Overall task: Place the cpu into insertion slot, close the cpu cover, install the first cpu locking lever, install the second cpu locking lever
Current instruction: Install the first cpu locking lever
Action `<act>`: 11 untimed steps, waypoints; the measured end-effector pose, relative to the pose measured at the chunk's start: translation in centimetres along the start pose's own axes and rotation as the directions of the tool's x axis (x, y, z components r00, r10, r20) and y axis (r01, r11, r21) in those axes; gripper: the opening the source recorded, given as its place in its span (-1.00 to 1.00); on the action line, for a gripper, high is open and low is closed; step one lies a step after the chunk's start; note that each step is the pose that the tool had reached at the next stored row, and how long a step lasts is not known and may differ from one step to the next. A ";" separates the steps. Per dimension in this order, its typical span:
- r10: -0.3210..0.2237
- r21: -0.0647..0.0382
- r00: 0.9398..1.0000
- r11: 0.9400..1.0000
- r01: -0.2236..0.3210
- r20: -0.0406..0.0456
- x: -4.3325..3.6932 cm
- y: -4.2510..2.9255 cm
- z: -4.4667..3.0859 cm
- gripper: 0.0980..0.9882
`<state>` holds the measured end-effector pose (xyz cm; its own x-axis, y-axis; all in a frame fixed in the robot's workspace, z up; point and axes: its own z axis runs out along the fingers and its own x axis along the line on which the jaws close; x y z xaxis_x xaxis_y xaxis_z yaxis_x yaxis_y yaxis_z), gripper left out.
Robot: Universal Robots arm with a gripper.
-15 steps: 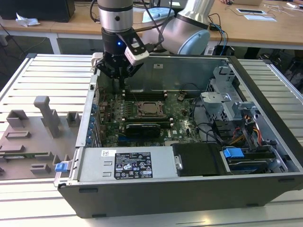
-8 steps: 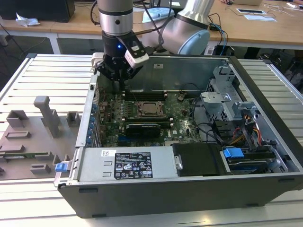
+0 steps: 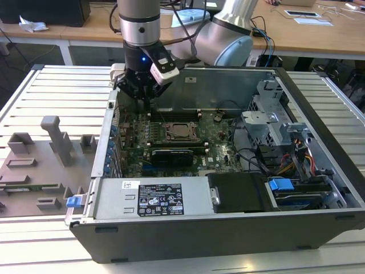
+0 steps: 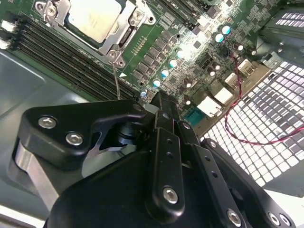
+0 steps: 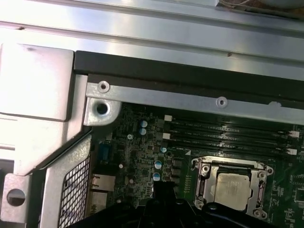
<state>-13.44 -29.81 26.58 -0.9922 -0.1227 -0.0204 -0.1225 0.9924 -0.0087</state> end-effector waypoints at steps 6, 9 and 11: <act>0.000 0.000 1.000 1.000 0.000 0.000 0.01 0.01 0.73 -0.98; 0.000 0.000 1.000 1.000 0.000 0.000 -0.13 0.08 0.89 -0.98; 0.000 0.000 1.000 1.000 0.000 0.000 -0.38 0.27 0.97 -0.98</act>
<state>-13.08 -29.50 25.62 -0.9923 -0.1225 -0.0202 -0.1223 0.9925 -0.0089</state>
